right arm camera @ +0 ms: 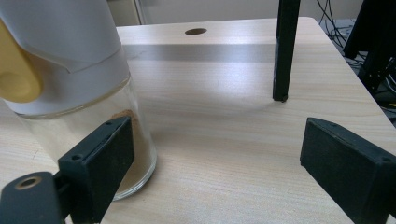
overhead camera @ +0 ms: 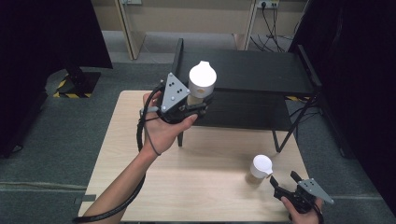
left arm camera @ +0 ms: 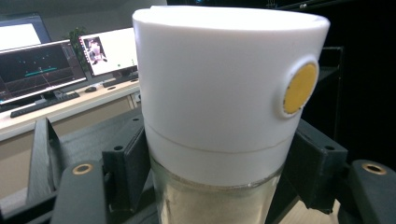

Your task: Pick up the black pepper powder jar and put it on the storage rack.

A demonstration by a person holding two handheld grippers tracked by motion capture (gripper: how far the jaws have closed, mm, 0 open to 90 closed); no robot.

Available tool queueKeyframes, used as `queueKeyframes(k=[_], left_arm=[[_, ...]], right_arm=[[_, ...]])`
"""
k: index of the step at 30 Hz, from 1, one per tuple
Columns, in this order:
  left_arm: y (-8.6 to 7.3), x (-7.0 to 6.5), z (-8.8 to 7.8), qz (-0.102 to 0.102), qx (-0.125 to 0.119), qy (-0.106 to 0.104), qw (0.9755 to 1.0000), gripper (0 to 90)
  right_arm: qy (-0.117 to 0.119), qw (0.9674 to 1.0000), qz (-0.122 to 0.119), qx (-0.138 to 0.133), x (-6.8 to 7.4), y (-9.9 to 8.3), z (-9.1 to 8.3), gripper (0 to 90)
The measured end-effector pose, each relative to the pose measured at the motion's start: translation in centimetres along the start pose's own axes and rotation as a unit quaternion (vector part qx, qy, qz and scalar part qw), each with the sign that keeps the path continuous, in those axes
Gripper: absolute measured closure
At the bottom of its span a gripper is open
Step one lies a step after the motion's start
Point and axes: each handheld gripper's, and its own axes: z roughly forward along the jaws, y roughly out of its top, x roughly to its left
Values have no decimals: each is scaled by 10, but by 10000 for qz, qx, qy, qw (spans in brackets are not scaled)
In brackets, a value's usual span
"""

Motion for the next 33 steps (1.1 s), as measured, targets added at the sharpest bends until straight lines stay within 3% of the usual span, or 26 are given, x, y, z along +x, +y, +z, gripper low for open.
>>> queueKeyframes(k=[18,28,33], left_arm=[[31,8,6,11,-161,212,9996,307],[36,14,19,-111,-168,339,9992,308],[35,16,31,-222,-160,504,9984,307]], right_arm=[[8,10000,-22,9,0,0,0,104],[10,10000,-25,8,0,0,0,104],[15,10000,-20,3,0,0,0,105]])
